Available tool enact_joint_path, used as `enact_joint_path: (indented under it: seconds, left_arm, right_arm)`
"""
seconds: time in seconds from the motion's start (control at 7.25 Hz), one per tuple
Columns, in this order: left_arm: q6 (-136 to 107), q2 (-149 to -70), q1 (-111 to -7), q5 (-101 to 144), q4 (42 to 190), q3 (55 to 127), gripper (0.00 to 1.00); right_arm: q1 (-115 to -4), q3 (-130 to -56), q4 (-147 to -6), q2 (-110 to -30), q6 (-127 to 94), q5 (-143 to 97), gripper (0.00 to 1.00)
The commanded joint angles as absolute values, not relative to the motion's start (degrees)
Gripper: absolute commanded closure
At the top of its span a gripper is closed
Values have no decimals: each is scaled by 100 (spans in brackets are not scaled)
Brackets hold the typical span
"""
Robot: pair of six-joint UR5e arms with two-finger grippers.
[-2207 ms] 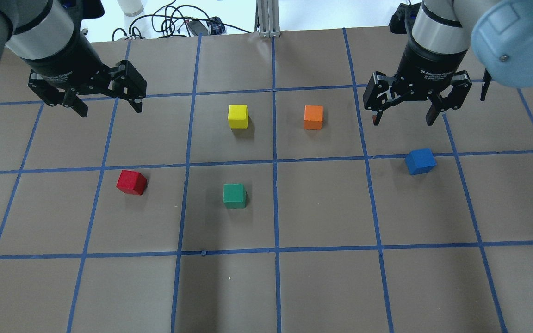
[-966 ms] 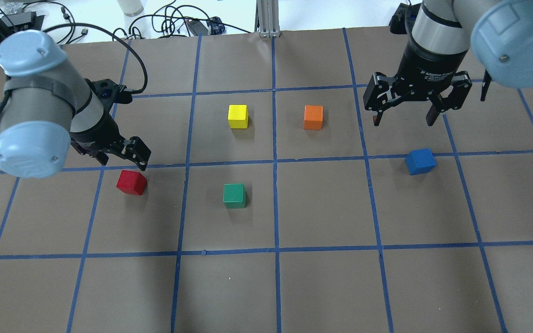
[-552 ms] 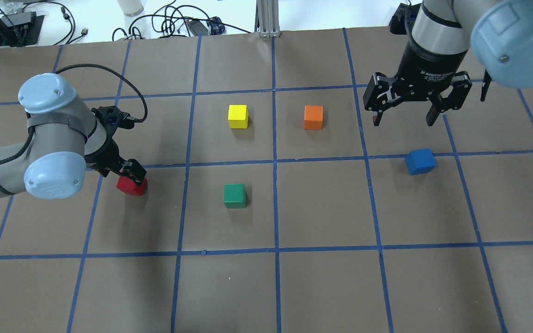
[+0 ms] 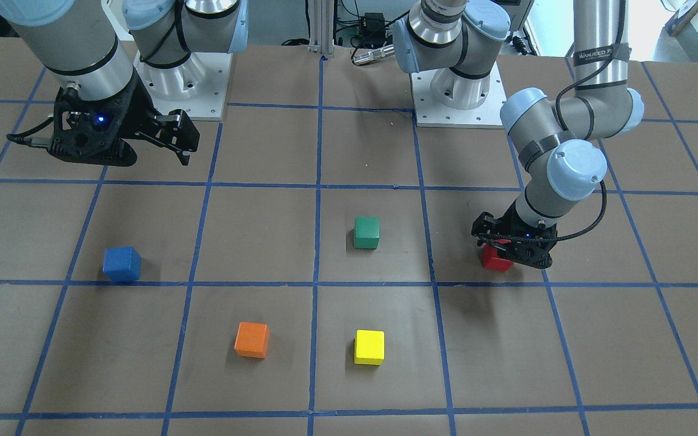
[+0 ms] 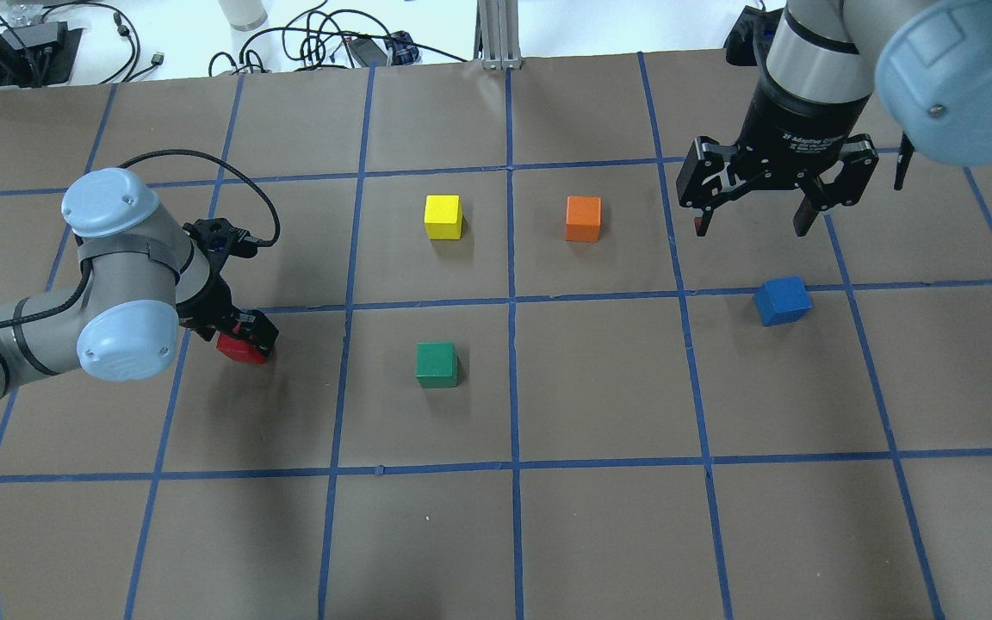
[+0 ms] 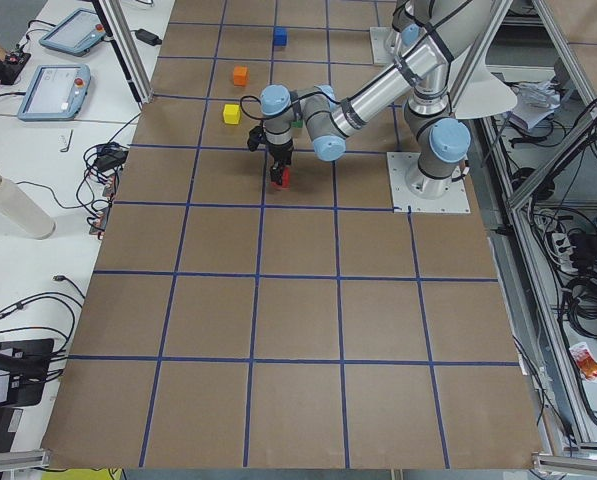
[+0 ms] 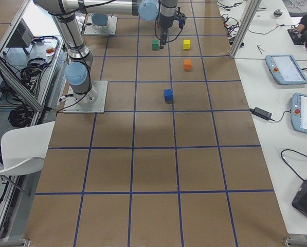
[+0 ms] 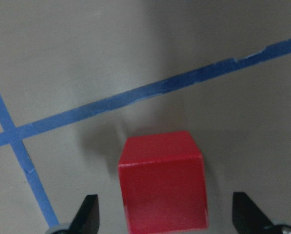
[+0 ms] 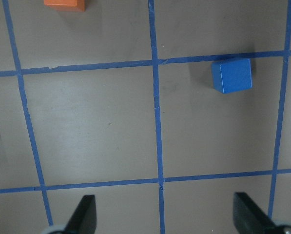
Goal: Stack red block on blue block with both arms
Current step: 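Close the left gripper on the red cube, then carry the red cube with the left gripper toward the table centre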
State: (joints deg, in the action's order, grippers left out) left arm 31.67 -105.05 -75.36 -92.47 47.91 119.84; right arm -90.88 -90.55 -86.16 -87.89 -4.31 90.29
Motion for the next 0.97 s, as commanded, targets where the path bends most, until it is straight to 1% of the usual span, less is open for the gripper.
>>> enact_joint_path:
  seconds: [0.0,0.14,0.28,0.41,0.55,0.83]
  left_arm:
    - [3094,-10591,-7576,-9290,4553,11945,82]
    - [2928,-10565,-7611,-9273,4553,11918,89]
    - [2553,-10486,-7768,-9264,4648,11700,90]
    - [1905,-10433,-8213,-9255,5041,11359,90]
    - [898,-10459,-8827,-9272,5515,10860,89]
    - [-994,-10704,-9778,-8626,5792,10111,87]
  right_arm:
    - [-9088,-9062,-8613,-8789,-422,9035,0]
    - [-9088,-9062,-8613,-8789,-422,9035,0]
    - [-9088,-9062,-8613,-8789,-422,9044,0]
    - [-9088,-9062,-8613,-8789,-422,9044,0]
    - [-9079,-9062,-8613,-8780,-422,9044,0]
    - [-9079,-9062,-8613,-8780,-422,9061,0]
